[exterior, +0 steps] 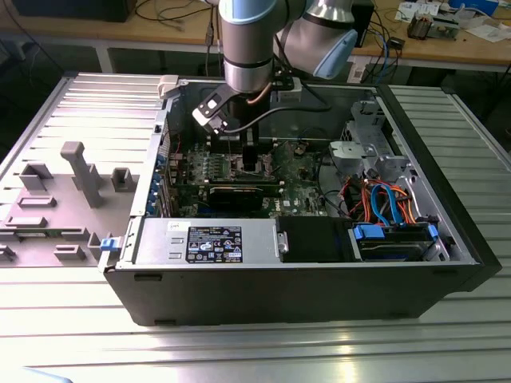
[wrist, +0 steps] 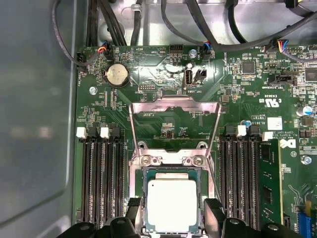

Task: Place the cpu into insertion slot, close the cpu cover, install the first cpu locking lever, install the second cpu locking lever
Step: 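Place the cpu into insertion slot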

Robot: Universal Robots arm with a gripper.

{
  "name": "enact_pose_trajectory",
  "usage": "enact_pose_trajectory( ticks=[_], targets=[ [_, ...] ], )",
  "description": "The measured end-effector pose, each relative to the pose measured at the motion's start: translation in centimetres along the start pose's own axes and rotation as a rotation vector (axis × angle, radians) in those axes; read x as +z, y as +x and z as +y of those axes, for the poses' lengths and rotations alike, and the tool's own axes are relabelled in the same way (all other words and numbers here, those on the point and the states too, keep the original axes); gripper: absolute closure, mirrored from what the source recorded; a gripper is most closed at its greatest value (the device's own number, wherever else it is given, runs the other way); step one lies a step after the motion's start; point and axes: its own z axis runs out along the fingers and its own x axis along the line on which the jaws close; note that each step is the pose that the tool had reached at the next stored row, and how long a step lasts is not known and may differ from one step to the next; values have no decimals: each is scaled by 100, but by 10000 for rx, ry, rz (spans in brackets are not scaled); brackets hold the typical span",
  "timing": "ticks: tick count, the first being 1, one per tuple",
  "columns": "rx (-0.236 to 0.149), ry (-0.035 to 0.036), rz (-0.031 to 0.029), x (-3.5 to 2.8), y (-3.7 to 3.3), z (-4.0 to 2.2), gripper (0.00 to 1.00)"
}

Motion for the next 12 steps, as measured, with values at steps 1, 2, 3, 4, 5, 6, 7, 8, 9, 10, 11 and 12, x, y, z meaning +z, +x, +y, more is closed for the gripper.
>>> enact_pose_trajectory(
  ticks=[1, 2, 3, 4, 5, 6, 7, 8, 9, 10, 11, 12],
  targets=[
    [0, 1, 0, 0, 0, 0, 38],
    [1, 1, 0, 0, 0, 0, 38],
    [0, 2, -1, -1, 0, 0, 38],
    [0, 3, -2, -1, 0, 1, 46],
    [0, 3, -2, -1, 0, 1, 53],
    [0, 4, -2, -1, 0, 1, 59],
    [0, 4, -2, -1, 0, 1, 65],
    [0, 5, -3, -1, 0, 2, 77],
    [0, 5, -3, -1, 0, 2, 83],
    [0, 6, -2, -1, 0, 2, 83],
    [0, 6, -2, -1, 0, 2, 89],
    [0, 6, -2, -1, 0, 2, 89]
  ],
)
